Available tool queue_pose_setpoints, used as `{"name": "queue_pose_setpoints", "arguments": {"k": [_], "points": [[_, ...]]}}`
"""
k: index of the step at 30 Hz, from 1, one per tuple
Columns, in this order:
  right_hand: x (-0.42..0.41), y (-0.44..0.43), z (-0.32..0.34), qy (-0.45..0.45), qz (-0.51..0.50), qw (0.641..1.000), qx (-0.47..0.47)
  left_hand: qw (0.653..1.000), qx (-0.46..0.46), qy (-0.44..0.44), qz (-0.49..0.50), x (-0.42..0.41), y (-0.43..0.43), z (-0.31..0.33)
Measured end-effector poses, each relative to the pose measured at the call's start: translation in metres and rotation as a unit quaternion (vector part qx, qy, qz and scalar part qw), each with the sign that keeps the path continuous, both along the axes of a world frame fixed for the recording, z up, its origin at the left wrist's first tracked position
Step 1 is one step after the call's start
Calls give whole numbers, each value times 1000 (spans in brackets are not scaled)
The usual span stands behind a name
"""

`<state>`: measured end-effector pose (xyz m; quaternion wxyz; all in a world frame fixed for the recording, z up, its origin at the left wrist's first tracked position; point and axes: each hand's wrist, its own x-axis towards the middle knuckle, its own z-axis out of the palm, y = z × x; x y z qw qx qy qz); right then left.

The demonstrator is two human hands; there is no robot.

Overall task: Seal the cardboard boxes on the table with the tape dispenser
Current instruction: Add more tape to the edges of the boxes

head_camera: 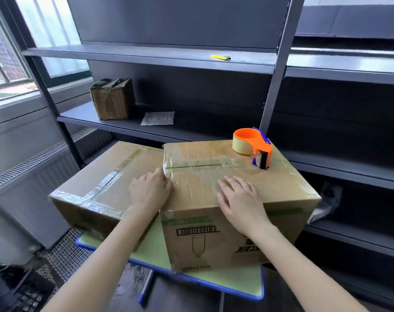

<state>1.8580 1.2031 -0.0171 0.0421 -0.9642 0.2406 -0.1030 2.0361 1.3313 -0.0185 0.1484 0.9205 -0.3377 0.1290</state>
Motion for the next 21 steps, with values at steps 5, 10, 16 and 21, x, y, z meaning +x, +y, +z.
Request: {"name": "queue_pose_setpoints", "arguments": {"k": [5, 10, 16, 21], "points": [[33, 36, 5, 18, -72, 997, 35, 999, 40, 18, -20, 42, -18, -4], [73, 69, 8, 42, -61, 995, 63, 999, 27, 8, -37, 82, -44, -7], [104, 98, -1, 50, -53, 997, 40, 980, 58, 55, -181, 106, -89, -11], [102, 99, -16, -3, -47, 999, 11, 970, 78, 81, -216, 113, -112, -13]]}}
